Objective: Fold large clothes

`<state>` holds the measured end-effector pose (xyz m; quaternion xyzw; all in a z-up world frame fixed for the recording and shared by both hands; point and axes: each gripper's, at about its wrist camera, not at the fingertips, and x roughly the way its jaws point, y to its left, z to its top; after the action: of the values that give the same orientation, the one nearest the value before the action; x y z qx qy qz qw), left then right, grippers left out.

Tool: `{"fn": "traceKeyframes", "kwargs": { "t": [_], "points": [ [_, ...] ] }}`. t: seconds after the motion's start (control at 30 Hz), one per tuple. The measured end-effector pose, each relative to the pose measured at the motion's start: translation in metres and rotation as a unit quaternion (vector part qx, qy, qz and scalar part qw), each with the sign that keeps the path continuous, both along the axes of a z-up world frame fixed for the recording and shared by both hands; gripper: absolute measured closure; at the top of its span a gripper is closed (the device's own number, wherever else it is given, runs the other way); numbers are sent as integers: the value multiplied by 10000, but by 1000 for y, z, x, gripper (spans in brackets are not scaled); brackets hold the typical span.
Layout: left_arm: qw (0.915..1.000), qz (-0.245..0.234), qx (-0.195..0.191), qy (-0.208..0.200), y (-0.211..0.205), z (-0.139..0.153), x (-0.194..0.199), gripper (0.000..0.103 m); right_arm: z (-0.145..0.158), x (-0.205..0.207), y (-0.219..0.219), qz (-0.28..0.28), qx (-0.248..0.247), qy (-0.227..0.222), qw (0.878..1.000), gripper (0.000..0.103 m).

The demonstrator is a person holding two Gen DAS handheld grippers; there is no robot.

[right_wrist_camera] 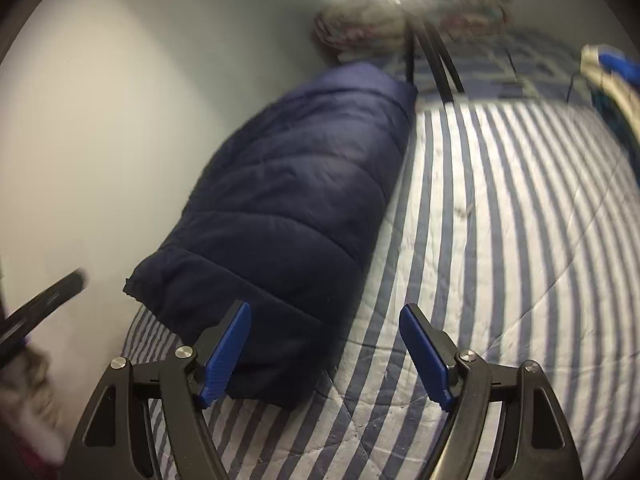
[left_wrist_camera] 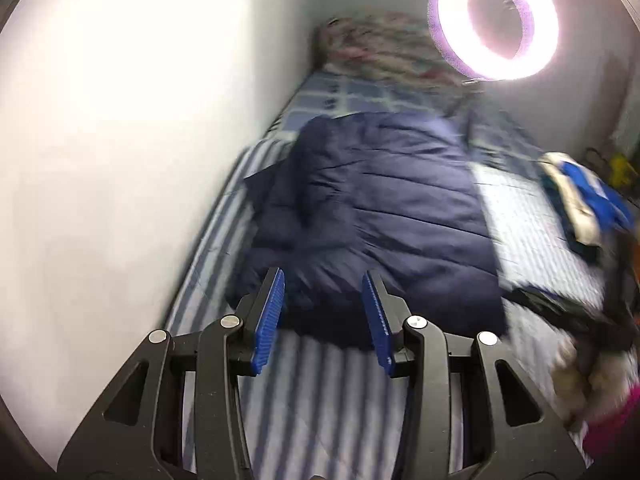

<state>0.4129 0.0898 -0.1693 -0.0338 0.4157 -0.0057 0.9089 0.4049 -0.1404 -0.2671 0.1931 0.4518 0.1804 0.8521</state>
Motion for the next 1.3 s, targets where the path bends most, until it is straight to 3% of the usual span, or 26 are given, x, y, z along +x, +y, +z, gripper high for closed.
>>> {"fn": "traceKeyframes", "kwargs": {
  "t": [0.13,0.27,0.33,0.43,0.5,0.53,0.6,0.7,0.8,1.0,1.13,1.3],
  "points": [
    [9972,593,286,354,29,-42,41,62,-21,3,-5,-20,432,179,9989,24],
    [9905,665,990,688,42,-82,58,62,-37,6,-11,-53,1054,288,9940,23],
    [9887,673,916,978,49,-102,64,62,-42,10,-9,-49,1301,329,9909,23],
    [9892,698,814,1003,55,-111,65,62,-45,19,3,58,1480,370,9883,24],
    [9890,663,821,1040,57,-112,66,62,-47,26,12,217,1593,430,9860,37],
    [9890,656,800,1059,58,-112,66,62,-46,29,18,257,1558,527,9860,41],
    [9895,612,717,1092,60,-110,65,66,-40,34,26,269,1295,614,9893,60],
    [9907,526,600,1101,49,-101,52,70,-20,34,31,408,801,612,9941,76],
    [9921,337,425,1131,37,-93,40,70,0,30,28,522,368,683,9956,79],
    [9919,-364,68,1211,3,-74,-29,70,34,-19,-2,830,-308,806,9928,80],
    [9880,-839,-87,1291,-23,-66,-79,70,41,-66,-37,873,-596,934,9900,80],
    [9868,-1253,16,1030,-50,-37,-120,70,38,-124,-80,827,-776,1113,9873,80]
  ]
}}
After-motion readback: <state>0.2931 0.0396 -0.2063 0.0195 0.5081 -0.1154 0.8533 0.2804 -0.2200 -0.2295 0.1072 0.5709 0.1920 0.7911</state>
